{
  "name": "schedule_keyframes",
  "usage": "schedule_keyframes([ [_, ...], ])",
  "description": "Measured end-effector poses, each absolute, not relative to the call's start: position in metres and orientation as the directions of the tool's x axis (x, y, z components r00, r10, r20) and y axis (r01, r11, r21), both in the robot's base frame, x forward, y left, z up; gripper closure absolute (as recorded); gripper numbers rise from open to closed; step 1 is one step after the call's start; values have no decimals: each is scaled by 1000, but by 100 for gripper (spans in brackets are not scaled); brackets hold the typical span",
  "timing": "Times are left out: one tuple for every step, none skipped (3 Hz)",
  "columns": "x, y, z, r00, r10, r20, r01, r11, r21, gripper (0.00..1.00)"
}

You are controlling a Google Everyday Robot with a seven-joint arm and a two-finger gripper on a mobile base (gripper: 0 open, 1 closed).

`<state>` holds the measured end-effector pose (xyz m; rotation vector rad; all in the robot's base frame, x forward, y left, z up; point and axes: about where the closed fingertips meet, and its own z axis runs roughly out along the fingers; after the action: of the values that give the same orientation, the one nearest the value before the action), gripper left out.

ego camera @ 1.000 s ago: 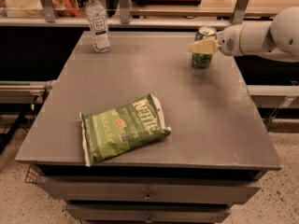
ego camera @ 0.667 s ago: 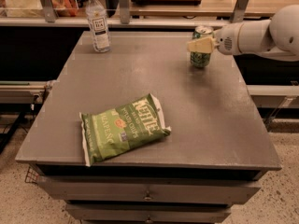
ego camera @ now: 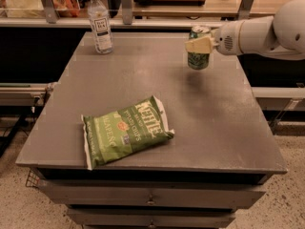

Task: Move green can near green jalapeno chip bag

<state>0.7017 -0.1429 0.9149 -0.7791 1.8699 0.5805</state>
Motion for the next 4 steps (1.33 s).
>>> schedule_keyframes([
  [708, -138, 914, -302, -240, -923, -739, 670, 68, 100],
  [684, -124, 912, -311, -213, -926, -760, 641, 107, 100],
  [643, -102, 905, -323, -192, -927, -794, 588, 155, 100],
  [608, -86, 898, -329, -170, -929, -821, 538, 192, 100],
])
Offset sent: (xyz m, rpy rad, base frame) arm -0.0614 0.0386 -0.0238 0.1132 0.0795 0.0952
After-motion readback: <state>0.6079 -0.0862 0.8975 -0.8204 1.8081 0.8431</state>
